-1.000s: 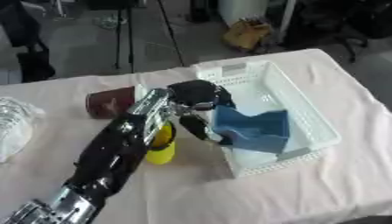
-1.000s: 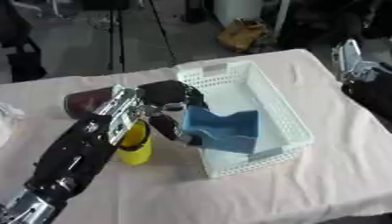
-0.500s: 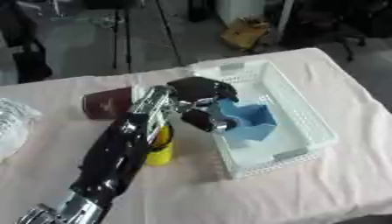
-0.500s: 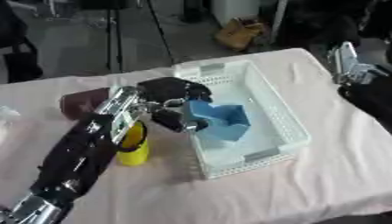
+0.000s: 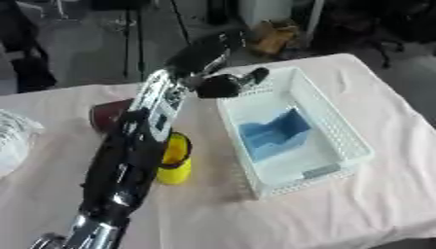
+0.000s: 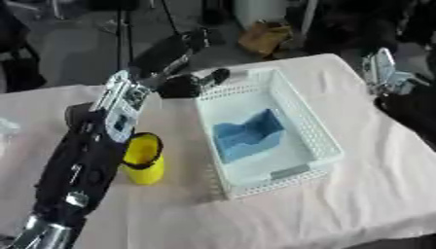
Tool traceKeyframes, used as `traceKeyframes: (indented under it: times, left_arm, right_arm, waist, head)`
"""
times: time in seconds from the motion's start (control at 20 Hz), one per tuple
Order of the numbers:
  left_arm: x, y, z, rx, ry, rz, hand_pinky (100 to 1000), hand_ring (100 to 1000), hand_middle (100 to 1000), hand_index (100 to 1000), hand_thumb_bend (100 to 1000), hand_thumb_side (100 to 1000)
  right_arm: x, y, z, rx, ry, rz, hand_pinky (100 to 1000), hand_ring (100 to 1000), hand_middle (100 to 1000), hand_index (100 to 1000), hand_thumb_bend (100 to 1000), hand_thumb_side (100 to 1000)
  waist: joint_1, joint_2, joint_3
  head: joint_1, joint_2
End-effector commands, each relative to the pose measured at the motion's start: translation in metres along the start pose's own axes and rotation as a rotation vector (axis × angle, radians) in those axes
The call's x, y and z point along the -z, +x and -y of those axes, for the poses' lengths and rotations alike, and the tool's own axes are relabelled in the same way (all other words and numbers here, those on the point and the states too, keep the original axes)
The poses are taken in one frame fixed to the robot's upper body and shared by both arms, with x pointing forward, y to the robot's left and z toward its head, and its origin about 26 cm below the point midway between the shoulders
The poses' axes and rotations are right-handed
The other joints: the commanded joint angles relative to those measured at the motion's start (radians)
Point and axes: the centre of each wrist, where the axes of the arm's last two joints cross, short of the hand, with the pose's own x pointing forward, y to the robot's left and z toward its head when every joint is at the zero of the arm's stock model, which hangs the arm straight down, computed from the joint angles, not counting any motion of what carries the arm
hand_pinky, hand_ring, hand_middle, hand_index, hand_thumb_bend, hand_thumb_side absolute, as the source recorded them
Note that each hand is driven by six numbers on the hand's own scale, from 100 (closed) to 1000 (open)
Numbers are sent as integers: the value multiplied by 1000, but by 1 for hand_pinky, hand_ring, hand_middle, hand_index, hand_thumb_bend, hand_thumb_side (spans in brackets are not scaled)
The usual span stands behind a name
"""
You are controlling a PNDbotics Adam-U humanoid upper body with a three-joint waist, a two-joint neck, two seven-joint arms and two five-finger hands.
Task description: Pick up objects on the table and place them in the box.
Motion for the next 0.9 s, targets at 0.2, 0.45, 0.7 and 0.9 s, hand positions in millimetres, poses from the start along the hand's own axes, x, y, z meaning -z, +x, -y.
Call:
traceKeyframes:
  times: [0.2, 0.45, 0.7, 0.9]
  left_arm:
    - [-33, -18, -20, 10, 127, -23, 588, 734, 789, 842, 393, 995]
    - [-92, -54, -47, 50, 239, -204, 565, 717, 776, 829, 389, 947]
    - [-159, -88, -65, 82, 326, -432, 551, 705, 769, 826, 387, 940]
    - [-191, -84, -51, 32, 380, -552, 532, 693, 767, 828, 356, 975]
  right_arm:
    - [-11, -6, 15, -61, -24, -46, 591, 652, 799, 869, 100, 423]
    - [-30, -18, 27, -129, -53, -133, 589, 651, 799, 870, 100, 431]
    - [-40, -23, 31, -157, -72, -174, 588, 649, 798, 871, 100, 437]
    - [-43, -25, 31, -160, -81, -188, 586, 648, 798, 872, 100, 443]
  waist:
    - [-9, -46, 74]
    - [0, -67, 189]
    - [-3, -72, 247]
    - [-7, -66, 265]
  head:
    - [-47, 23]
    - [-117, 44]
    - [-146, 51]
    - [-140, 51]
